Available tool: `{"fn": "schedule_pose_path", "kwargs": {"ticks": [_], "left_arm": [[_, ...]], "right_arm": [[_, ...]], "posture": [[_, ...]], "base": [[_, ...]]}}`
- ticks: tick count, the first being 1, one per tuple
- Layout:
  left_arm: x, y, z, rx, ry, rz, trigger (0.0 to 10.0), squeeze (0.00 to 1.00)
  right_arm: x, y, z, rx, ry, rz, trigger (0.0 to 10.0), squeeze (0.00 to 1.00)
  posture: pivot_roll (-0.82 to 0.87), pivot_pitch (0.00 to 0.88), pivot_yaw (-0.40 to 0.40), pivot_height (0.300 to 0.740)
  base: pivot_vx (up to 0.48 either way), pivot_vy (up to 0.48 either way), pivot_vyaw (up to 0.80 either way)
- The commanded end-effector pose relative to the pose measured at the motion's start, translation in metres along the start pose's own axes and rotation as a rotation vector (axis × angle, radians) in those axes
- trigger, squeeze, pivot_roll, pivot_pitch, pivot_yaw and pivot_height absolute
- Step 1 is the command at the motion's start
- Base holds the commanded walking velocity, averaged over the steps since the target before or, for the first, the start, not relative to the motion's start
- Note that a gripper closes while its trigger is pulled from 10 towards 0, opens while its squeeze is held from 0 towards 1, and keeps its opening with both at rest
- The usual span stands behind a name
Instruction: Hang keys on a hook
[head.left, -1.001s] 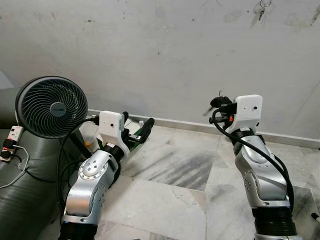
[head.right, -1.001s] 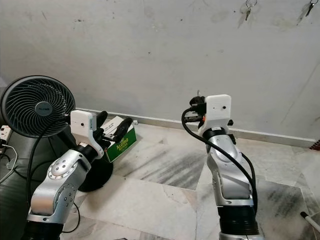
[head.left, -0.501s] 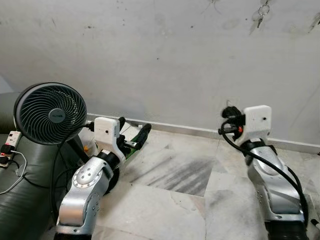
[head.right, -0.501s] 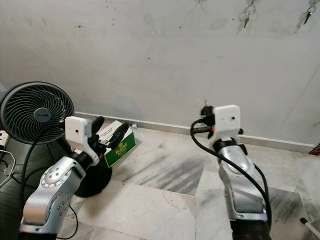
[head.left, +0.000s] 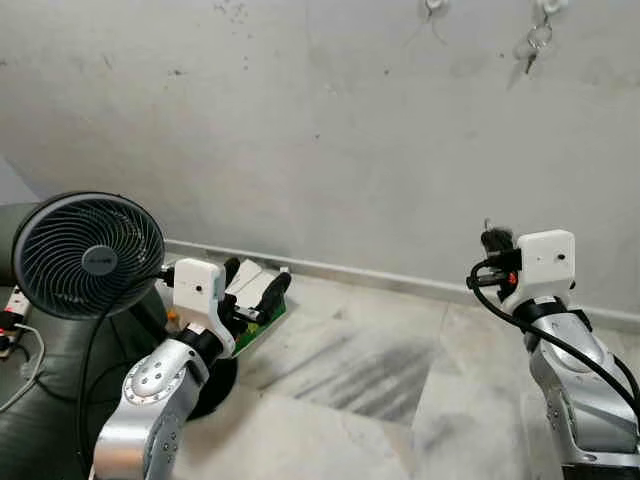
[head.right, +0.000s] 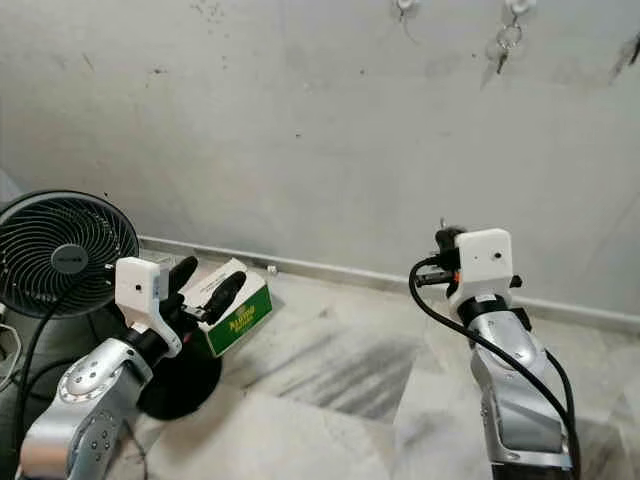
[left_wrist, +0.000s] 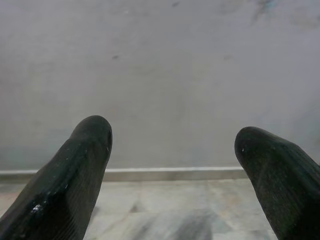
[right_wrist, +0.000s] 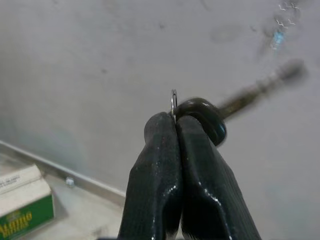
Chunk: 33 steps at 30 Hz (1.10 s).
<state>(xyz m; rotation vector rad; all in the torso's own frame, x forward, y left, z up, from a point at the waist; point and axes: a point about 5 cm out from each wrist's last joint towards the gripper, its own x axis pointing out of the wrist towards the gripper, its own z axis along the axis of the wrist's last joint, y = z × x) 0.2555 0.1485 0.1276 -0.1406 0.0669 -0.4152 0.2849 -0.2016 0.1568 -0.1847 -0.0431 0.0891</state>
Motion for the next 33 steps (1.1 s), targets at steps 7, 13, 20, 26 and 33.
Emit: {"fn": "schedule_pose_path", "kwargs": {"ticks": [7,13,20,26,33], "left_arm": [[0.004,-0.001,0.003,-0.002,-0.007,0.003,10.0,0.00],[0.006,-0.001,0.003,-0.004,-0.012,0.005,10.0,0.00],[0.014,-0.003,0.006,0.008,-0.041,-0.008,10.0,0.00],[0.026,0.001,0.009,0.032,-0.065,-0.015,10.0,0.00],[0.026,0.001,0.003,0.013,-0.053,-0.001,10.0,0.00]], "right_arm": [[0.003,0.004,0.006,-0.006,-0.022,0.026,10.0,0.00],[0.003,0.005,0.009,-0.015,-0.027,0.028,10.0,0.00],[0.007,0.007,0.019,-0.035,-0.039,0.049,10.0,0.00],[0.020,0.016,0.034,-0.051,-0.066,0.089,10.0,0.00],[0.021,0.025,0.022,-0.027,-0.048,0.099,10.0,0.00]], "posture": [[-0.01,0.065,0.073,0.740],[-0.01,0.062,0.065,0.740],[-0.05,0.054,0.006,0.740],[-0.07,0.048,-0.040,0.740],[-0.06,0.037,0.011,0.740]], "base": [[0.425,0.000,0.00],[0.428,0.000,0.00],[0.427,0.000,0.00],[0.425,0.000,0.00],[0.425,0.000,0.00]]}}
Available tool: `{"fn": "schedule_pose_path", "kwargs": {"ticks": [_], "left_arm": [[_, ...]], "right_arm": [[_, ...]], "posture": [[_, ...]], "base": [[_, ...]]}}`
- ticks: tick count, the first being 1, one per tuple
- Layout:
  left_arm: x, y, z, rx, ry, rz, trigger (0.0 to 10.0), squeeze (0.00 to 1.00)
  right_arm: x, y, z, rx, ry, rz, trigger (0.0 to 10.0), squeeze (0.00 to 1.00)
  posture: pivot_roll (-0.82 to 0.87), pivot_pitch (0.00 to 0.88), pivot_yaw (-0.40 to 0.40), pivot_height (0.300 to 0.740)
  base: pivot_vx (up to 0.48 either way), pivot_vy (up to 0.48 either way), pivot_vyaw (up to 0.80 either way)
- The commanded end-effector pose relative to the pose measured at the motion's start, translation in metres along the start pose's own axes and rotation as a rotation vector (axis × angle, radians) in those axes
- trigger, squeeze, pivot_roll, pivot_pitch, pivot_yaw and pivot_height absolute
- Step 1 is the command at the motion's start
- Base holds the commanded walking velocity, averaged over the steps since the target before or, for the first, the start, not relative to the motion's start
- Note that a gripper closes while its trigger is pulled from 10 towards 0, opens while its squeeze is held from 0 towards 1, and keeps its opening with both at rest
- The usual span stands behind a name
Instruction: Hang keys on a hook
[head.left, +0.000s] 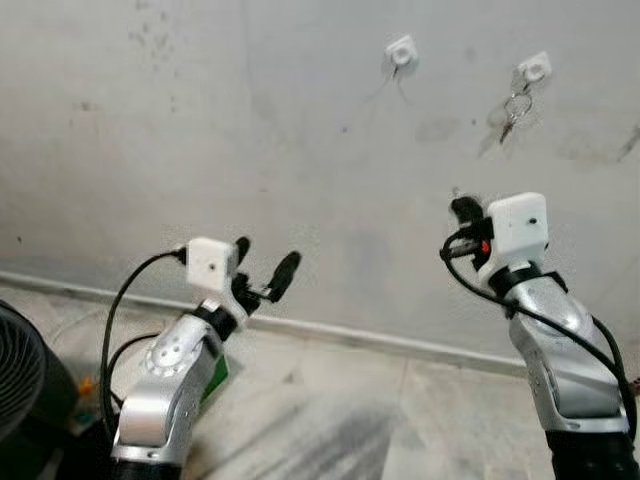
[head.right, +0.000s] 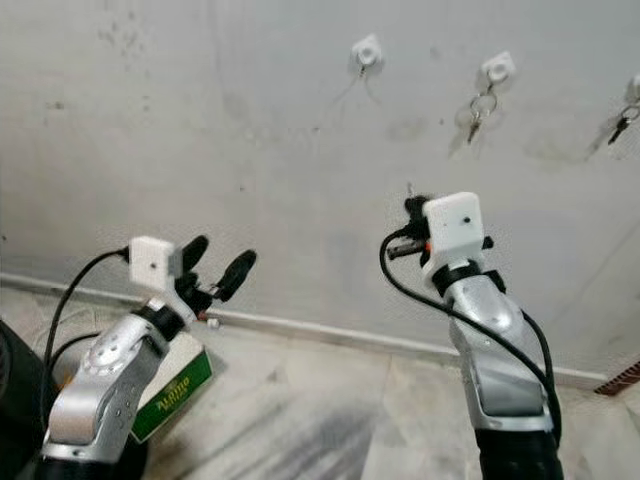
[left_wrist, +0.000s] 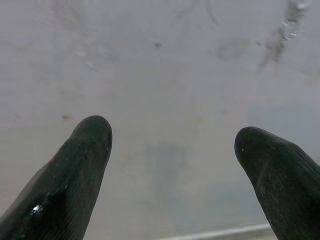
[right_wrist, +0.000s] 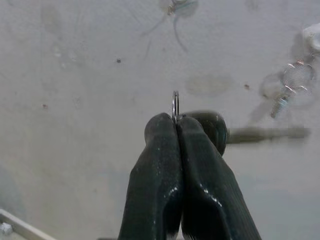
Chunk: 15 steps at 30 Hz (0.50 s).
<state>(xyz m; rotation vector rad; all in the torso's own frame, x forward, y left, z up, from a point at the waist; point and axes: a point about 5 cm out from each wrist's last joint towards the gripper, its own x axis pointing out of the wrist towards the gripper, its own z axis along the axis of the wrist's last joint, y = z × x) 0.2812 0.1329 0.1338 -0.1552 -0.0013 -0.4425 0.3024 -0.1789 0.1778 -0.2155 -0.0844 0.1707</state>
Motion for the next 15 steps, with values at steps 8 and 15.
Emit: {"fn": "schedule_pose_path", "kwargs": {"ticks": [8,15], "left_arm": [[-0.003,0.005,-0.005,0.012,0.018,0.029,10.0,0.00],[-0.005,0.009,-0.003,0.026,0.023,0.037,10.0,0.00]], "right_arm": [[0.005,0.010,-0.007,0.042,-0.017,-0.008,10.0,0.00],[0.009,0.018,-0.006,0.043,-0.033,0.016,10.0,0.00]], "posture": [[-0.04,0.030,0.045,0.740],[-0.03,0.033,0.042,0.740]], "base": [[0.406,0.000,0.00],[0.391,0.000,0.00]]}}
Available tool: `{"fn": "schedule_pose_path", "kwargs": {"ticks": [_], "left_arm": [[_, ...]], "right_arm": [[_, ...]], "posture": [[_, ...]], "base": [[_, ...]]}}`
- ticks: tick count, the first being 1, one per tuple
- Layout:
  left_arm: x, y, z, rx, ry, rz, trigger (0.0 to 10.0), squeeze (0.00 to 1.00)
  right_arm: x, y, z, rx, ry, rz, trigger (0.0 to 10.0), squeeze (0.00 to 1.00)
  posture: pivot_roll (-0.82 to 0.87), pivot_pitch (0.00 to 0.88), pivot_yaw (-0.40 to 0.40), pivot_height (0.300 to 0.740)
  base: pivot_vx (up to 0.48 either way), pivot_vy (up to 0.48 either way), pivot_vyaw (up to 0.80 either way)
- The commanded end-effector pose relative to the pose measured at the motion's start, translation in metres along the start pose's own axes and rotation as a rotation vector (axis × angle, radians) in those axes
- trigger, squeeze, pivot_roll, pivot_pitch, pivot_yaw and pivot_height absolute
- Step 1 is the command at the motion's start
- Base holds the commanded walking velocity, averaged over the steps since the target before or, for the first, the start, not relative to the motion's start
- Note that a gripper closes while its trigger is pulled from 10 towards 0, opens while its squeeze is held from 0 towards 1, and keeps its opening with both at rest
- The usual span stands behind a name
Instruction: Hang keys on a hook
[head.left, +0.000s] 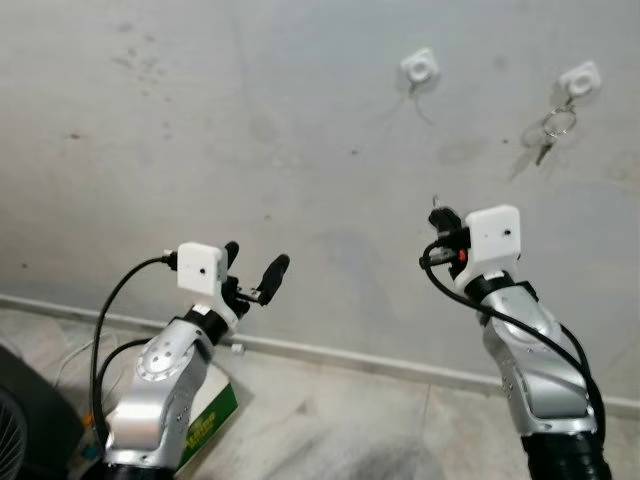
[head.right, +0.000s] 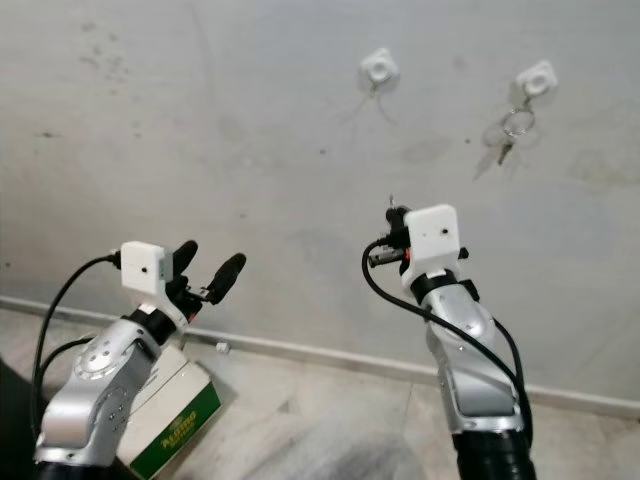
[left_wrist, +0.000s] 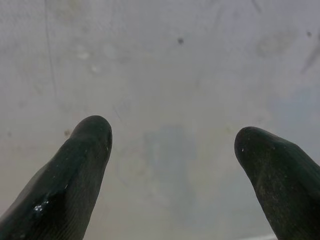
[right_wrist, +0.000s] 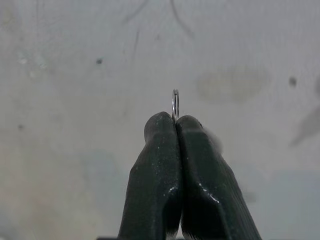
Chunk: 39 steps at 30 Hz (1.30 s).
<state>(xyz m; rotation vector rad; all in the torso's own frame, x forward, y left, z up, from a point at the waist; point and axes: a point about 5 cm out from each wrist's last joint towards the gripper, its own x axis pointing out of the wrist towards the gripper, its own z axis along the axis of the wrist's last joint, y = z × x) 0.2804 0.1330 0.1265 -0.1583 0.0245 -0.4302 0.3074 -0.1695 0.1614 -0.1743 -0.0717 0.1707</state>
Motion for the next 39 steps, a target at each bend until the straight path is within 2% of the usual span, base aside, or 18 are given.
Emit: {"fn": "schedule_pose_path", "kwargs": {"ticks": [1,9,18,25,33,39], "left_arm": [[-0.004,0.009,0.003,0.035,0.005,0.028,10.0,0.00],[-0.004,0.000,-0.001,0.022,0.020,0.019,10.0,0.00],[-0.004,-0.003,0.000,0.034,0.008,0.045,10.0,0.00],[-0.008,-0.011,-0.005,-0.001,0.019,0.009,10.0,0.00],[-0.008,-0.012,-0.004,-0.004,0.017,0.000,10.0,0.00],[-0.009,-0.012,-0.003,-0.007,0.015,-0.006,10.0,0.00]], "right_arm": [[0.003,0.007,0.008,0.001,-0.042,0.018,10.0,0.00],[0.002,0.009,0.006,0.018,-0.041,0.013,10.0,0.00],[0.001,0.009,0.005,0.018,-0.036,0.023,10.0,0.00],[-0.001,0.007,0.004,0.015,-0.032,0.020,10.0,0.00],[-0.002,0.009,0.003,0.012,-0.029,0.024,10.0,0.00],[-0.002,0.009,0.003,0.011,-0.026,0.026,10.0,0.00]], "posture": [[-0.03,0.033,0.042,0.740],[-0.02,0.039,0.041,0.740],[-0.03,0.044,0.034,0.740],[-0.03,0.051,0.032,0.740],[-0.03,0.055,0.033,0.740],[-0.03,0.055,0.035,0.740]], "base": [[0.334,0.000,0.00],[0.033,0.000,0.00],[0.000,0.000,0.00],[0.000,0.000,-0.18],[0.000,0.000,0.00],[0.000,-0.277,0.00]]}}
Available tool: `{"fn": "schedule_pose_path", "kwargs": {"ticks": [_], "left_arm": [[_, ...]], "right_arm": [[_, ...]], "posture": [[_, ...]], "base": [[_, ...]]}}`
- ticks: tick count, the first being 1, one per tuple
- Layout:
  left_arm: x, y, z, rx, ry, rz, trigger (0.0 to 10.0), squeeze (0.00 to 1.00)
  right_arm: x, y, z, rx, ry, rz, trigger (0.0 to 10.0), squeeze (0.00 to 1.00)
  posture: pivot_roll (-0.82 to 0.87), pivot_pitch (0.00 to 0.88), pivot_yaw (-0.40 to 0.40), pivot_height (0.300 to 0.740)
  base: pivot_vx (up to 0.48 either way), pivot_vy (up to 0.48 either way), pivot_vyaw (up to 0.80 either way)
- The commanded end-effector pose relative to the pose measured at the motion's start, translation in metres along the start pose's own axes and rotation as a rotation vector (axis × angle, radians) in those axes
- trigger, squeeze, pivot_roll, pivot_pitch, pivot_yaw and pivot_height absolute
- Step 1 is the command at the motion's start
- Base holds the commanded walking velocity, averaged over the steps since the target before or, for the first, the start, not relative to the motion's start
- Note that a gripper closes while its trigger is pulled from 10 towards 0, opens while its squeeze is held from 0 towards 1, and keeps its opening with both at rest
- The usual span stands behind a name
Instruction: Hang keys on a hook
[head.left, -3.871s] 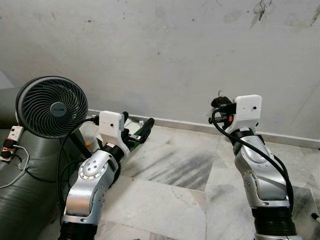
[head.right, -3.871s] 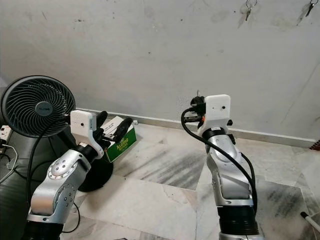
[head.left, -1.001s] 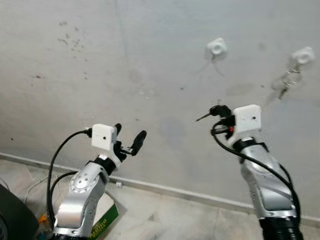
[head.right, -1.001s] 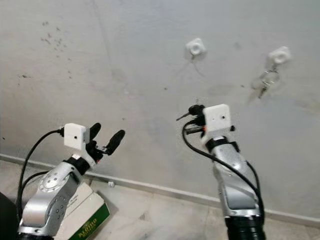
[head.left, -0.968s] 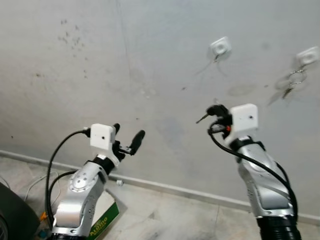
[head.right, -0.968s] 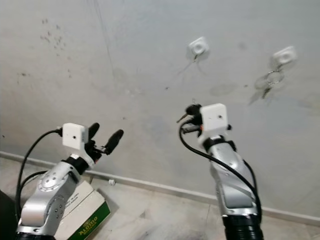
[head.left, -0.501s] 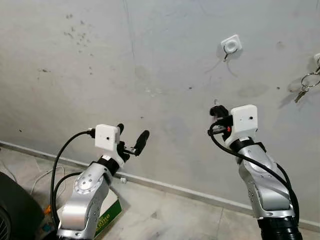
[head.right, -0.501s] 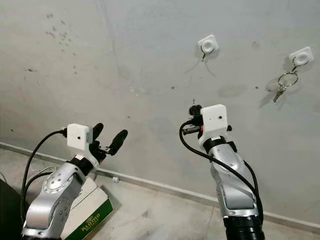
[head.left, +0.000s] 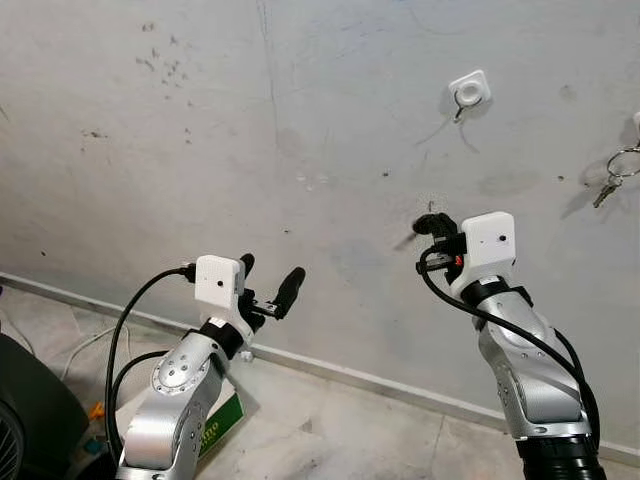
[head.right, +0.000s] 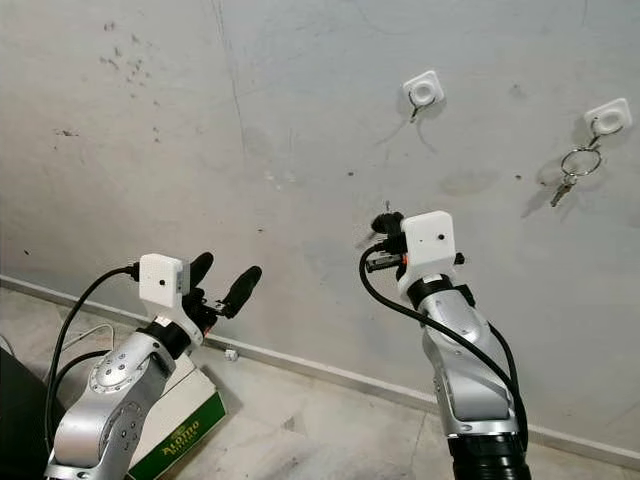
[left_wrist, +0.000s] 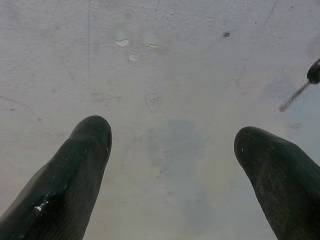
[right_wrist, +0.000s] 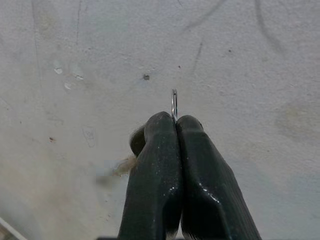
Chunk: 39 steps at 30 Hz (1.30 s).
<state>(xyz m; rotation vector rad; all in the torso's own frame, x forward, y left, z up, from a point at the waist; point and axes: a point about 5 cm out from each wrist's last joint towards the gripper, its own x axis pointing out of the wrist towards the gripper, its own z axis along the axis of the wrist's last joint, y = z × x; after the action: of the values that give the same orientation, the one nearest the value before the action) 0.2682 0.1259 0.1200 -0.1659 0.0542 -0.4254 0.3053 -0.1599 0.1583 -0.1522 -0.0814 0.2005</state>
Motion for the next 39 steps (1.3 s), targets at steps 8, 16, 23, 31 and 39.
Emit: {"fn": "schedule_pose_path", "kwargs": {"ticks": [8,16,23,31,39], "left_arm": [[-0.001,-0.001,0.005,0.004,-0.009,-0.018,10.0,0.00],[-0.001,-0.002,0.004,0.009,-0.002,-0.020,10.0,0.00],[-0.002,0.001,0.004,-0.008,-0.003,0.002,10.0,0.00],[-0.005,0.006,0.007,0.011,-0.013,0.025,10.0,0.00],[-0.008,0.009,0.009,0.031,-0.016,0.042,10.0,0.00]], "right_arm": [[-0.005,-0.003,-0.002,-0.014,0.011,0.000,10.0,0.00],[-0.005,-0.003,-0.005,-0.015,0.021,0.000,10.0,0.00],[-0.005,-0.002,-0.005,-0.016,0.023,0.006,10.0,0.00],[-0.004,0.000,-0.007,-0.012,0.027,0.014,10.0,0.00],[-0.001,0.006,-0.006,-0.001,0.016,0.031,10.0,0.00]], "posture": [[-0.03,0.052,0.035,0.740],[-0.03,0.052,0.035,0.740],[-0.03,0.052,0.035,0.740],[-0.02,0.048,0.035,0.740],[0.00,0.055,0.044,0.740]], "base": [[0.000,-0.367,0.00],[0.000,-0.396,0.00],[0.000,-0.238,0.00],[0.000,0.000,0.00],[0.000,0.000,0.00]]}}
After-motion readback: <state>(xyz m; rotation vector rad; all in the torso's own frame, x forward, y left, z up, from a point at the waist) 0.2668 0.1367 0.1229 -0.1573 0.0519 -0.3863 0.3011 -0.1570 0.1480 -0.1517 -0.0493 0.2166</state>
